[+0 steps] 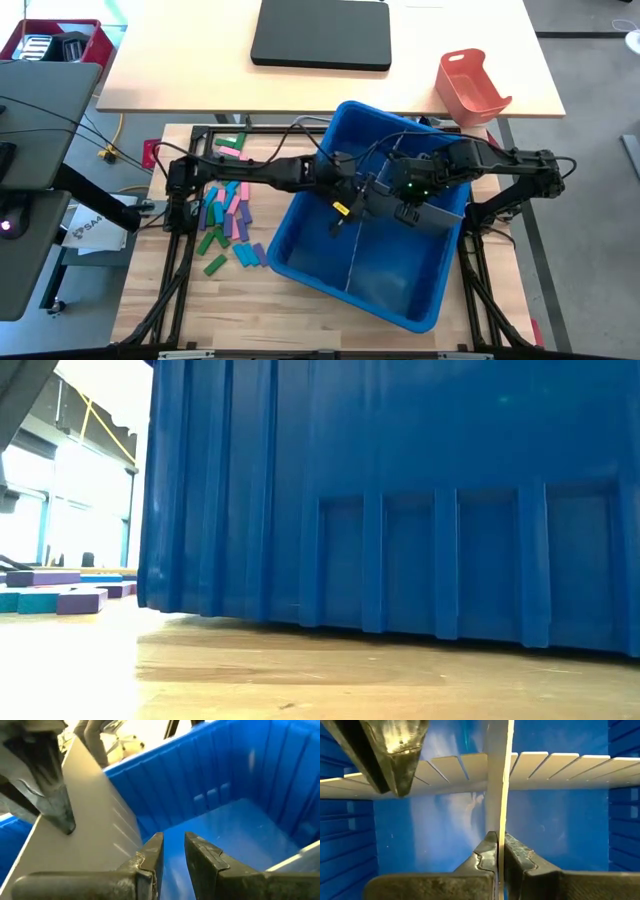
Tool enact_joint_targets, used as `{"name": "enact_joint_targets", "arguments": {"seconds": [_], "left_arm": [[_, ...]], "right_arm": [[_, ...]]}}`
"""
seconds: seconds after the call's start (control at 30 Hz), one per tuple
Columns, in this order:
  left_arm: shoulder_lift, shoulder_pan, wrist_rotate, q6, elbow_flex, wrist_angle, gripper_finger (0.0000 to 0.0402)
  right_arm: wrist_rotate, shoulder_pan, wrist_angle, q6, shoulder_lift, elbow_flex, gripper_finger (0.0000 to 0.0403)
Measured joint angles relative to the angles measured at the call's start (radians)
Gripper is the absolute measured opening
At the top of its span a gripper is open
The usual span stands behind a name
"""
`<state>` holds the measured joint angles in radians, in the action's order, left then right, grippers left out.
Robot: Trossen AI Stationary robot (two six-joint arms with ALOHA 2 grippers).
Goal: Sort blocks
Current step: Insert the bin divider into the blue bin
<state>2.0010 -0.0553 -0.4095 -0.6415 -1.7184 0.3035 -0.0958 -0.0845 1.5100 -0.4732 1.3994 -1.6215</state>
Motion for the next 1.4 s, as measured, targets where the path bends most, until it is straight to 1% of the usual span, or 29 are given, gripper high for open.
{"name": "enact_joint_targets", "arguments": {"seconds": [0.07, 0.13, 0.17, 0.33, 0.57, 0.7, 0.83, 0.9, 1.0, 1.17, 1.33, 1.4], "left_arm": [[0.0, 0.003, 0.01, 0.003, 0.0, 0.019, 0.0069], [0.003, 0.005, 0.002, 0.029, 0.01, 0.088, 0.0069], [0.008, 0.004, -0.016, 0.026, 0.005, 0.08, 0.0069], [-0.007, 0.001, 0.005, 0.059, 0.008, 0.114, 0.0069], [-0.079, 0.0, 0.039, 0.061, 0.014, 0.141, 0.0069], [-0.144, -0.01, 0.069, 0.063, 0.007, 0.12, 0.0069], [-0.15, -0.033, 0.125, 0.091, 0.008, 0.182, 0.0069], [-0.143, -0.052, 0.119, 0.113, 0.009, 0.217, 0.0069], [-0.135, -0.072, 0.103, 0.123, 0.012, 0.242, 0.0069], [-0.146, -0.066, 0.092, 0.153, 0.025, 0.182, 0.0069], [-0.202, -0.054, 0.09, 0.17, 0.022, 0.033, 0.0069], [-0.206, -0.067, 0.126, 0.178, 0.021, 0.0, 0.0068]], "right_arm": [[-0.001, -0.009, 0.01, -0.001, 0.0, 0.0, 0.0006], [0.006, -0.017, 0.032, -0.017, -0.004, -0.003, 0.0006], [0.01, -0.021, 0.034, -0.024, -0.007, -0.002, 0.0006], [-0.01, -0.021, 0.042, -0.021, -0.009, 0.001, 0.0007], [-0.014, -0.016, 0.022, 0.013, 0.0, 0.0, 0.0011], [-0.014, -0.018, 0.006, 0.038, 0.0, 0.0, 0.004], [-0.026, -0.018, -0.035, 0.066, -0.008, -0.008, 0.008], [-0.024, -0.017, -0.069, 0.074, -0.008, -0.021, 0.0093], [-0.014, -0.017, -0.086, 0.074, -0.008, -0.034, 0.01], [-0.009, -0.017, -0.095, 0.087, -0.008, -0.035, 0.0097], [-0.097, -0.016, -0.154, 0.064, -0.02, -0.037, 0.0083], [-0.118, -0.007, -0.151, 0.044, -0.022, -0.037, 0.0077]]}}
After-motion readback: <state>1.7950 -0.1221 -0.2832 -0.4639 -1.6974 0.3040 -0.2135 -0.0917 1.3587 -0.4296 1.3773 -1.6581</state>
